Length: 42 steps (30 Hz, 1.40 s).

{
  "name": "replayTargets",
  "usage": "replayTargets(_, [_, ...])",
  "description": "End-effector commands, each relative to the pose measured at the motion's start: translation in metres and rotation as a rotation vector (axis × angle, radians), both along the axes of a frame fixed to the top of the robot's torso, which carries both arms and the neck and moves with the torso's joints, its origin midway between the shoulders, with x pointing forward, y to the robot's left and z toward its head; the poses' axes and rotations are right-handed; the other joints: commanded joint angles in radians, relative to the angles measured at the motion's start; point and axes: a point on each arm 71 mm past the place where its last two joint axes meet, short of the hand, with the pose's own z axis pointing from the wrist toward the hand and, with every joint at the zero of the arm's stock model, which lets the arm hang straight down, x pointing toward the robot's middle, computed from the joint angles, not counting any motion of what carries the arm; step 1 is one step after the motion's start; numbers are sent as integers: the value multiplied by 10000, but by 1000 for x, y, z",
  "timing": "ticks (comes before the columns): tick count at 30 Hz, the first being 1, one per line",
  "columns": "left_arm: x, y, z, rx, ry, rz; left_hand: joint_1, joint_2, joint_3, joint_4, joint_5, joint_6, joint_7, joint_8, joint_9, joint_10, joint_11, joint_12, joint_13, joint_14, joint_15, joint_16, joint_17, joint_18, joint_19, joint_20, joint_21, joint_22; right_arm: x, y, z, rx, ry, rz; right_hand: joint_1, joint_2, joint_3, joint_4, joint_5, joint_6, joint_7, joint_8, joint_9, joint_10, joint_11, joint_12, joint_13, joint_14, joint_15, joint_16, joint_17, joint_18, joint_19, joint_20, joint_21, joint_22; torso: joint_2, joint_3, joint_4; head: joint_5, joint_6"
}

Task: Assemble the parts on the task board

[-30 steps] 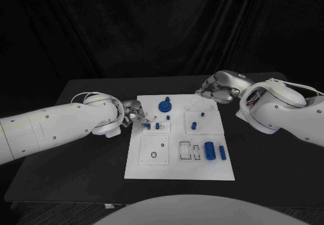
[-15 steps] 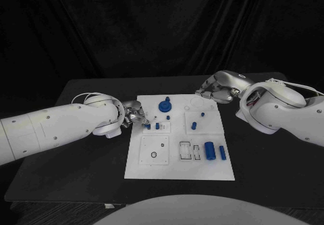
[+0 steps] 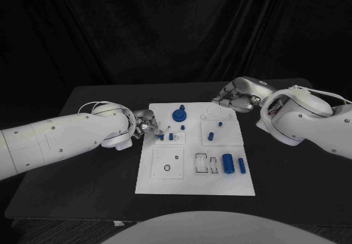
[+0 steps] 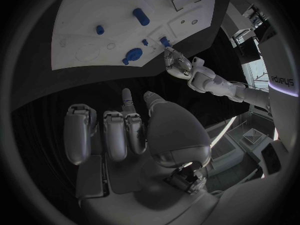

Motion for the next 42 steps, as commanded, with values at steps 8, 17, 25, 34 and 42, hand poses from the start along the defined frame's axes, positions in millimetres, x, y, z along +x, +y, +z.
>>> replayTargets(8, [-3,2,-3,-39,55,-131,-1,72,384,-352,85,0,-89,-70,13,-87,-21,-77,1284,1056,52,27,2634,69,-86,-3,-45,1529,0,-2,-2,72,177,-167,77,6,16,-77,53,70,-16,16,-17,1058,27,-63,2630,962,27,-38,2118,133,306,58,-50,2127,0,-6,-4,19,2])
replayTargets(17, [-5,1,-2,-78,54,-162,11,39,385,-375,105,-1,-89,-74,17,-87,-20,-75,1287,1056,52,27,2634,68,-87,-3,-44,1529,1,-2,-2,44,230,-169,110,14,36,-96,122,74,-17,11,-22,1058,26,-63,2630,962,27,-38,2120,133,305,57,-55,2127,0,1,0,23,2])
replayTargets(25, [-6,2,-2,-73,70,-157,14,31,386,-380,112,6,-90,-72,19,-86,-20,-73,1288,1056,52,27,2634,67,-82,-3,-37,1531,1,-2,-3,24,258,-174,144,10,52,-122,171,74,-17,5,-27,1058,26,-63,2630,962,25,-40,2116,136,302,57,-66,2123,-1,2,3,13,2])
replayTargets(34, [-6,3,-3,-40,123,-183,19,25,389,-385,119,13,-91,-70,22,-106,-21,-91,1274,1056,52,27,2634,74,-102,-3,-65,1522,0,-2,-3,19,268,-190,164,7,60,-137,195,75,-17,2,-30,1058,26,-63,2630,961,25,-42,2110,135,302,56,-66,2124,0,2,-1,11,2])
replayTargets(42, [-6,1,-3,-3,183,-252,5,2,373,-379,88,11,-84,-77,25,-119,-15,-103,1265,1056,54,27,2634,74,-104,-2,-66,1522,0,-2,-3,13,281,-191,179,4,67,-150,218,75,-16,0,-32,1058,25,-63,2630,962,24,-41,2114,136,302,56,-69,2123,-2,4,1,5,2])
